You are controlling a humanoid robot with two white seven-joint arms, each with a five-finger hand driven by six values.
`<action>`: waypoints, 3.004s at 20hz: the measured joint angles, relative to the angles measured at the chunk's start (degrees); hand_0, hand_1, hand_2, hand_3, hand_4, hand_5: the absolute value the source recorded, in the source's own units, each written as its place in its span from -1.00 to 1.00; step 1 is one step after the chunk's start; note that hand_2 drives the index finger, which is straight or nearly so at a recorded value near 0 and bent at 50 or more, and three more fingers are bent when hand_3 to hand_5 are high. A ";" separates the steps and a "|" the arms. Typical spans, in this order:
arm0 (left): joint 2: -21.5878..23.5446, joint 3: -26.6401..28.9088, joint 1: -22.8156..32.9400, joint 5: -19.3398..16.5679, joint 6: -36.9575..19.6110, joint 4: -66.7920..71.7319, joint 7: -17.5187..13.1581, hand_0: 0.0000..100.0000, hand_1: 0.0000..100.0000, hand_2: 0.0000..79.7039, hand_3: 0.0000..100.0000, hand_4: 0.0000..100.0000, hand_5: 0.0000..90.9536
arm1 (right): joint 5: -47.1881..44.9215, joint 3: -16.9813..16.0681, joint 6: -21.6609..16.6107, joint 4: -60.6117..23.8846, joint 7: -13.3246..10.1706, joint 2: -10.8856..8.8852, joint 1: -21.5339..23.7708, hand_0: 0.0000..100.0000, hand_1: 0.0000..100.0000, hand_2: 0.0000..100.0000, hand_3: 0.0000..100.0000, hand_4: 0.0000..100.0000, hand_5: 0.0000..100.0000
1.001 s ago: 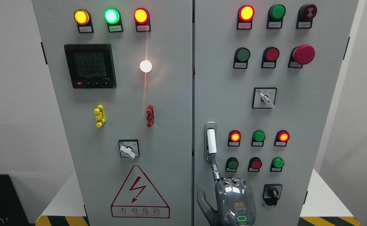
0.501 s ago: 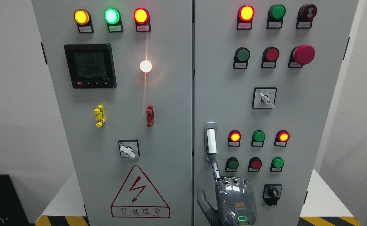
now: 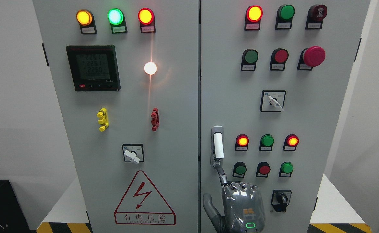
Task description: Release door handle
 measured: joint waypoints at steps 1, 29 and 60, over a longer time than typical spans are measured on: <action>0.00 0.00 0.00 0.00 0.00 0.00 0.00 -0.76 0.11 -1.00 -1.00 -1.00 -1.00 | -0.03 0.01 -0.01 -0.12 0.00 0.00 0.06 0.09 -0.24 -0.40 1.00 1.00 1.00; 0.00 0.00 0.00 0.00 0.00 0.00 0.00 -0.76 0.11 -1.00 -1.00 -1.00 -1.00 | -0.14 -0.08 -4.83 -9.34 0.59 -0.19 9.30 -0.23 -0.40 0.55 1.00 0.94 1.00; 0.00 0.00 0.00 0.00 0.00 0.00 0.00 -0.76 0.11 -1.00 -1.00 -1.00 -1.00 | 4.21 -0.97 -4.23 -9.47 5.88 -0.32 -2.31 -0.47 -0.54 1.00 1.00 1.00 1.00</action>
